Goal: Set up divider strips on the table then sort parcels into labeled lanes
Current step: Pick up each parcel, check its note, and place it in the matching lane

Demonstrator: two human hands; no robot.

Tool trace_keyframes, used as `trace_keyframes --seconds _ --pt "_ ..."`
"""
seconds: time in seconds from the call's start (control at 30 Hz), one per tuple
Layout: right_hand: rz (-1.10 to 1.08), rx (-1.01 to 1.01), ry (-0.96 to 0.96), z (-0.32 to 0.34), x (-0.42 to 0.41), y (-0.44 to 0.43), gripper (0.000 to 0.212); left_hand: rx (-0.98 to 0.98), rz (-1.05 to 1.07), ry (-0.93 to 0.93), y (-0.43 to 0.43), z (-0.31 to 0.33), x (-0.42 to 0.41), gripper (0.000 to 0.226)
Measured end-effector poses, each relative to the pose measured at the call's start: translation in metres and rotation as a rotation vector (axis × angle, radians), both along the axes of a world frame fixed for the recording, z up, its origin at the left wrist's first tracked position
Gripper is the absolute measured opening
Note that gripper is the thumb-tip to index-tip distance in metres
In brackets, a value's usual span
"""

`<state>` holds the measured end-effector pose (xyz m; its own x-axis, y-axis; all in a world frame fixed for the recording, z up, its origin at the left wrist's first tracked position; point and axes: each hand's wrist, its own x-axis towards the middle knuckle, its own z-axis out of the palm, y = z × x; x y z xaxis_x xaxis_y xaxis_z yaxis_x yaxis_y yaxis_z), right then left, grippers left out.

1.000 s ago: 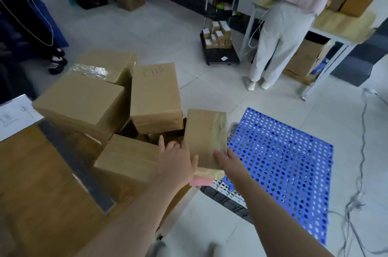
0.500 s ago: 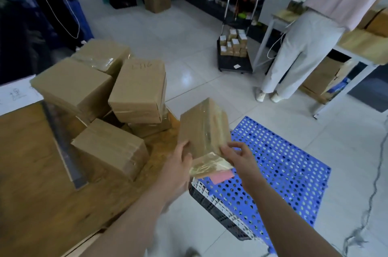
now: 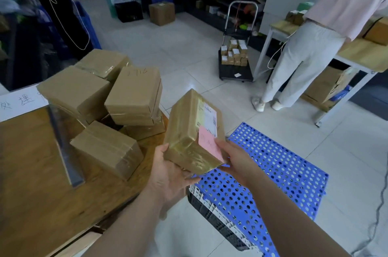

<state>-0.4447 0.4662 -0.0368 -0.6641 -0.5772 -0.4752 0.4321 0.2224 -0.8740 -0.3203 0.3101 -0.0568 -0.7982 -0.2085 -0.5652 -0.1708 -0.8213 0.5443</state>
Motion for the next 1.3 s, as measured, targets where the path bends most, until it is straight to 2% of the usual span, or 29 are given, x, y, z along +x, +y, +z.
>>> trace_keyframes --seconds 0.07,0.13,0.27,0.37,0.5,0.53,0.63,0.8,0.93,1.07,1.13,1.3 --pt "-0.012 -0.062 -0.025 0.002 0.000 0.002 0.021 -0.062 0.048 0.019 0.002 0.001 0.000 0.055" --pt "-0.019 -0.082 0.039 0.004 -0.002 0.004 0.026 -0.169 0.115 0.050 0.002 0.002 0.000 0.041" --pt "-0.001 -0.154 0.163 0.012 -0.003 0.010 0.031 -0.545 0.075 0.011 -0.002 0.007 -0.001 0.041" --pt "-0.002 -0.212 0.269 0.024 -0.001 0.007 0.034 -0.672 0.025 0.063 -0.001 0.021 -0.003 0.050" --pt "-0.009 -0.264 0.405 0.052 0.002 -0.012 0.043 -0.748 0.136 0.099 -0.010 0.047 0.000 0.091" --pt "-0.008 -0.275 0.429 0.059 0.003 -0.020 0.046 -0.782 0.164 0.091 -0.015 0.054 0.003 0.095" --pt "0.000 -0.312 0.473 0.078 0.011 -0.050 0.049 -0.844 0.253 0.067 -0.031 0.073 0.018 0.088" --pt "0.090 -0.317 0.498 0.094 0.039 -0.113 0.037 -0.862 0.412 0.000 -0.066 0.097 0.059 0.071" --pt "0.204 -0.310 0.493 0.102 0.080 -0.168 0.041 -0.902 0.537 -0.072 -0.098 0.108 0.112 0.056" --pt "0.324 -0.300 0.486 0.104 0.134 -0.225 0.044 -0.878 0.671 -0.172 -0.133 0.110 0.175 0.075" --pt "0.372 -0.287 0.496 0.103 0.168 -0.254 0.054 -0.898 0.716 -0.234 -0.151 0.113 0.211 0.085" --pt "0.490 -0.293 0.507 0.102 0.262 -0.321 0.055 -0.939 0.788 -0.347 -0.192 0.124 0.316 0.077"
